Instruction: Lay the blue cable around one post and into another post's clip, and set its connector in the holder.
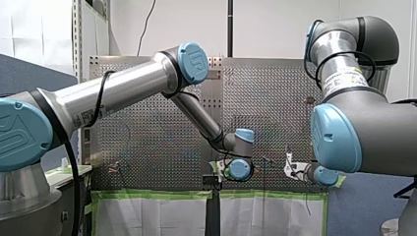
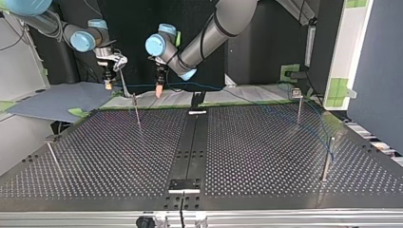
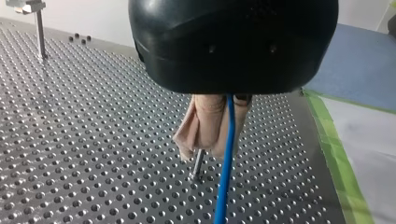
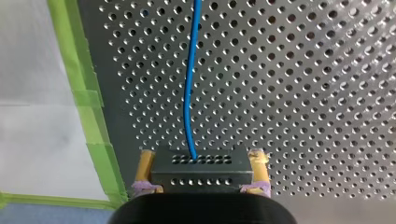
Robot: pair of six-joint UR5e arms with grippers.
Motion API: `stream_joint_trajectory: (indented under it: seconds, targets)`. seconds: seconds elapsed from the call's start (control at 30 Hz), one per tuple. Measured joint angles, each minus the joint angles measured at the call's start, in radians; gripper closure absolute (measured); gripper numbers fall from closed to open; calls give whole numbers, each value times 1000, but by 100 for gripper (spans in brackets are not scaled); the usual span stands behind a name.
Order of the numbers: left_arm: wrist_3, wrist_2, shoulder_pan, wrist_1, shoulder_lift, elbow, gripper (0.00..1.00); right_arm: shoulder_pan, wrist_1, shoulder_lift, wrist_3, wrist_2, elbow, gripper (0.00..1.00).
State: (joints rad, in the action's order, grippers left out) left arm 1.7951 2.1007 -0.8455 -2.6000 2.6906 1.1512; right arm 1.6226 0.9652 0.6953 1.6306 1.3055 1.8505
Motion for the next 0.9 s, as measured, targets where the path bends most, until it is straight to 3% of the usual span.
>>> stream_joint_trajectory:
  seconds: [0.33, 0.5, 0.67, 0.9]
  targets:
    - [-43, -17, -5, 17, 0, 0, 100, -18, -12, -1, 10, 6, -24, 100]
    - [-54, -42, -7, 40, 1, 0, 100, -29, 7, -2, 28, 20, -39, 100]
    - [-36, -77, 0, 82, 12, 0, 100, -34, 10, -3, 41, 33, -63, 100]
    - [0, -125, 33, 106, 28, -7, 100, -41, 16, -4, 43, 61, -75, 100]
